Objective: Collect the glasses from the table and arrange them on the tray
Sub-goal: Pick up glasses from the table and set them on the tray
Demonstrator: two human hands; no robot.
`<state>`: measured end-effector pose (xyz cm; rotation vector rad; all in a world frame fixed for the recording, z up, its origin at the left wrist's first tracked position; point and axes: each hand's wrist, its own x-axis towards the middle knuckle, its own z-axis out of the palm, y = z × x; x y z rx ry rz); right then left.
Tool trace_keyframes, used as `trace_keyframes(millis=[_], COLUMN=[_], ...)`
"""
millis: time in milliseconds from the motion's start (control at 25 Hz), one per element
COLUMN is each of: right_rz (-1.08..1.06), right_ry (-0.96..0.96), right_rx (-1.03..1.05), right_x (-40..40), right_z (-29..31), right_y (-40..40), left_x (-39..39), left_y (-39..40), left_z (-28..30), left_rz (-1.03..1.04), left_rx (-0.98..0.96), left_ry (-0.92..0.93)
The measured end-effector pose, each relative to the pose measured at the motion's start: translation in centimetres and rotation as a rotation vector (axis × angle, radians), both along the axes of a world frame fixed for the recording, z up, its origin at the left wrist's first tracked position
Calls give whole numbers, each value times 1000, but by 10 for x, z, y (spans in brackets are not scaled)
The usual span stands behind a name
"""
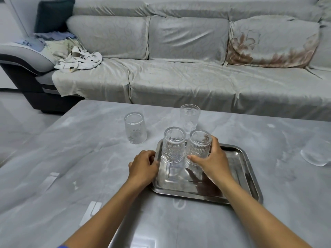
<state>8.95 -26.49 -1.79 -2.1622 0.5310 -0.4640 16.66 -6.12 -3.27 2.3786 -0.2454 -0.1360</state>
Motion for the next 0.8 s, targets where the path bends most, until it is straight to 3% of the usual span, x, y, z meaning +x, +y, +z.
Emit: trace_keyframes(millis=[160,320,400,520,640,720,800], right_rz=[24,17,24,82,132,121,109], right_ry=[24,-20,-61,-76,-111,-162,-208], right_rx=[121,136,122,135,76,93,138], right_x=[-11,-52,-71,-88,-93,-94,-91], right_z=[-2,-5,-3,2,6,15,27], right_y=[1,10,17,23,24,27,35], left_x=[-4,42,74,104,102,86,59], left_y=[9,26,27,23,30,35,37], left_z=[10,41,52,46,40,49,66], left_rz=[17,302,324,236,260,310,335], left_rx=[-65,-142,-125,-287,-336,-481,-755], left_ry=[-4,-251,-161,59,21,-45,-65])
